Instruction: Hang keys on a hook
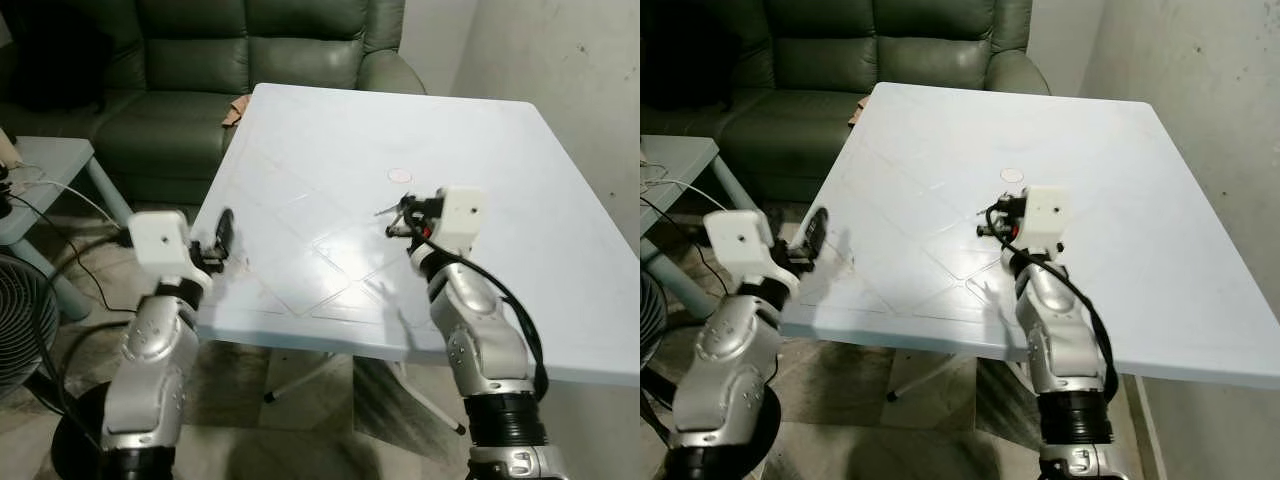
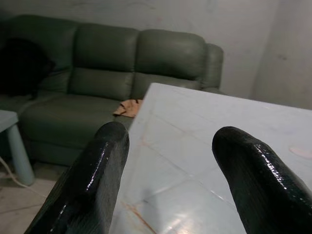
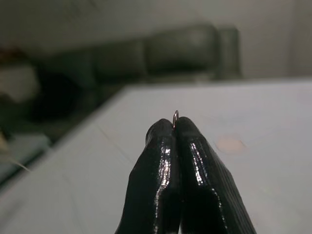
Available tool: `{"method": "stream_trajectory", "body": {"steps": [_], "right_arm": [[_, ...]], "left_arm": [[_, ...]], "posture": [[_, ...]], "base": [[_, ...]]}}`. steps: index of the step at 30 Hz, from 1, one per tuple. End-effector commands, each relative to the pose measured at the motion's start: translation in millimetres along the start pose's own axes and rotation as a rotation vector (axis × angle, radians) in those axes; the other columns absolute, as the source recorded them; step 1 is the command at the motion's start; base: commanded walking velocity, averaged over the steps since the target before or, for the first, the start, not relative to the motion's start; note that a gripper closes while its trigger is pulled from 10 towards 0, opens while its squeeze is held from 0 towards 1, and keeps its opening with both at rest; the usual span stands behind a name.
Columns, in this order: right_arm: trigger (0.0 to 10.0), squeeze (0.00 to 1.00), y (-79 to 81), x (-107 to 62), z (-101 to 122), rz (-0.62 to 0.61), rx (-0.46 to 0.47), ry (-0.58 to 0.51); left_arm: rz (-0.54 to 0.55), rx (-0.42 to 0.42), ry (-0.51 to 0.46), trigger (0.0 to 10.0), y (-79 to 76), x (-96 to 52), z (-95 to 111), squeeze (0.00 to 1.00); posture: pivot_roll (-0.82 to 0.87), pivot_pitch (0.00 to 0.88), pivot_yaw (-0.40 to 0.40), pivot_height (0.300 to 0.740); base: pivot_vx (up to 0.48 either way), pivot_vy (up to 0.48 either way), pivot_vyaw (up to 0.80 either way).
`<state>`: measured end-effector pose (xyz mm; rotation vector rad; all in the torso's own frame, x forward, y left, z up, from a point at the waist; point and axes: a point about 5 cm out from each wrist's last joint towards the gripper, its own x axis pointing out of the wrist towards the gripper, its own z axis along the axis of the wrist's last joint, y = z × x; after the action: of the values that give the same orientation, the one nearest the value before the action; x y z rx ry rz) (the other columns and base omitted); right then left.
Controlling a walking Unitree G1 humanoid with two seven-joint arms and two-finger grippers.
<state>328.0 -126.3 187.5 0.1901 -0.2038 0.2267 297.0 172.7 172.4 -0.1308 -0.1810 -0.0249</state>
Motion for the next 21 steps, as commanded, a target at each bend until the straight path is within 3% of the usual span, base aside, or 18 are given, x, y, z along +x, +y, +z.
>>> {"method": "stream_trajectory", "body": {"steps": [1, 2, 11, 14, 19, 21], "right_arm": [[10.0, 0.0, 4.9, -2.4, 6, 0.055, 0.041, -0.04], [10.0, 0.0, 6.1, -7.5, 5, 0.083, 0.086, -0.073], [10.0, 0.0, 5.6, -15.5, -3, 0.102, 0.104, -0.095], [10.0, 0.0, 8.2, -17.0, -1, 0.124, 0.063, -0.118], [10.0, 0.0, 5.3, -17.3, -9, 0.111, 0.017, -0.061], [10.0, 0.0, 3.9, -17.0, -11, 0.104, 0.006, -0.058]], "left_arm": [[0.016, -0.001, -0.004, 10.0, 2.0, -0.3, 2, 0.0], [0.018, 0.003, 0.005, 10.0, 2.5, -1.0, -2, 0.0], [0.006, 0.033, -0.024, 10.0, 2.6, -3.7, -1, 0.0], [0.002, 0.044, -0.049, 10.0, 6.9, -4.1, 3, 0.0], [0.025, 0.061, -0.057, 10.0, 15.2, -3.8, 6, 0.0], [0.033, 0.059, -0.059, 10.0, 17.1, -3.8, 6, 0.0]], "posture": [[-0.12, 0.022, -0.009, 0.74], [-0.12, 0.019, -0.013, 0.74], [-0.12, 0.018, -0.015, 0.74], [-0.11, 0.017, -0.015, 0.74], [-0.11, 0.023, -0.015, 0.74], [-0.11, 0.025, -0.016, 0.74]], "base": [[0.0, 0.0, 0.0], [0.0, 0.0, 0.0], [0.0, 0.0, 0.0], [0.0, 0.0, 0.0], [0.0, 0.0, 0.0], [0.0, 0.0, -0.77]]}}
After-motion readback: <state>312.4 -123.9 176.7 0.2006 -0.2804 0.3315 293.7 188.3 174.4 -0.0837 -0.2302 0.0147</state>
